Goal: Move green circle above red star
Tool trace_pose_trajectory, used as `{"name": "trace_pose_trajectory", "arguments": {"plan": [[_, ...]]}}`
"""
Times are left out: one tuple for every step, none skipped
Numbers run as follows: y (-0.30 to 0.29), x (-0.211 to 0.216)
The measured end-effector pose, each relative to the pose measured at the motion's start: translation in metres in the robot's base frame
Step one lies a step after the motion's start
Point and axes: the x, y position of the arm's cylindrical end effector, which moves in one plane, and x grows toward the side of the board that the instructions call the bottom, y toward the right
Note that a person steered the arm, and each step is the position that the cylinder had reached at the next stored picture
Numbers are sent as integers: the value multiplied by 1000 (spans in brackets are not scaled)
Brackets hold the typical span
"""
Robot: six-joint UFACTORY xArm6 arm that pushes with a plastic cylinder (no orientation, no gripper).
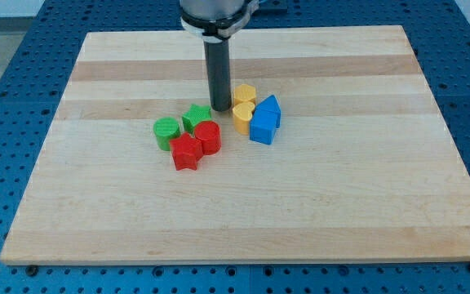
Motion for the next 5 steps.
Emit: {"name": "trace_pose_trajectory", "arguments": {"plan": [[-66, 0], [-142, 1], [-193, 24], [-193, 73], [-171, 78]]}}
